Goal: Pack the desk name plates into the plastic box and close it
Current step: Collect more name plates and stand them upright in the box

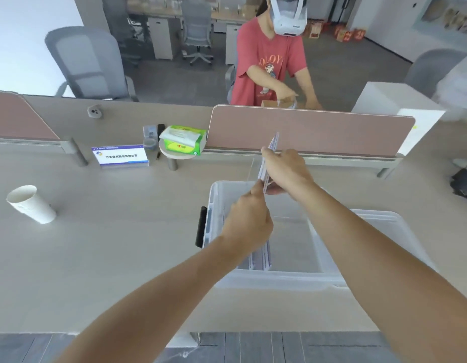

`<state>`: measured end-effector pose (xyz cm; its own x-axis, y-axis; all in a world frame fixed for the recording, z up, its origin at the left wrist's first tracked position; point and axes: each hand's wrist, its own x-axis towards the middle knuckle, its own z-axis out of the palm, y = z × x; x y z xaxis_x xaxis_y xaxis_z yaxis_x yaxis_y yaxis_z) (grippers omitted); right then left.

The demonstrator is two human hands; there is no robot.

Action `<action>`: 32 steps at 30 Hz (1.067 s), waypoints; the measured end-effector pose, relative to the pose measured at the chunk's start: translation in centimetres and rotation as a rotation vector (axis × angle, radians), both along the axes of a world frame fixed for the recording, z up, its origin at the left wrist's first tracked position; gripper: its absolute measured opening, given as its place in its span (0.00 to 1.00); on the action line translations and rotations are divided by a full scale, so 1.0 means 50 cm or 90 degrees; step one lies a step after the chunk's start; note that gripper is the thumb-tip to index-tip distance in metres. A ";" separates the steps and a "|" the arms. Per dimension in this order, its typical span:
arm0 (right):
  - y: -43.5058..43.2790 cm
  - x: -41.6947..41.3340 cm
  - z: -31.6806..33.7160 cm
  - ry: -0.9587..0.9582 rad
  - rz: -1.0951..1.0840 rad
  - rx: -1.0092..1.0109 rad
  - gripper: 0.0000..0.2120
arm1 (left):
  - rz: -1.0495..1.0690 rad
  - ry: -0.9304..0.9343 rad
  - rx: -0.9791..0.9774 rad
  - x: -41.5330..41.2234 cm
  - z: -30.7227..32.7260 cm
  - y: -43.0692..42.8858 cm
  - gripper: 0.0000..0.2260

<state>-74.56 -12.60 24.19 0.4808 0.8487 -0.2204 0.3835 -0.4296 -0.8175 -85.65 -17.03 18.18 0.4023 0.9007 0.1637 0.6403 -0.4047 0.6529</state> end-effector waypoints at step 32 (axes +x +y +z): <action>0.188 0.269 -0.300 -0.332 0.466 -0.268 0.11 | -0.006 0.323 -0.307 0.304 -0.202 -0.038 0.16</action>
<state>-61.13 -3.20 9.17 -0.0089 0.8762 -0.4818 0.9384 -0.1591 -0.3068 -70.46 -18.96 8.11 0.3320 0.8213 -0.4639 0.9112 -0.1521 0.3829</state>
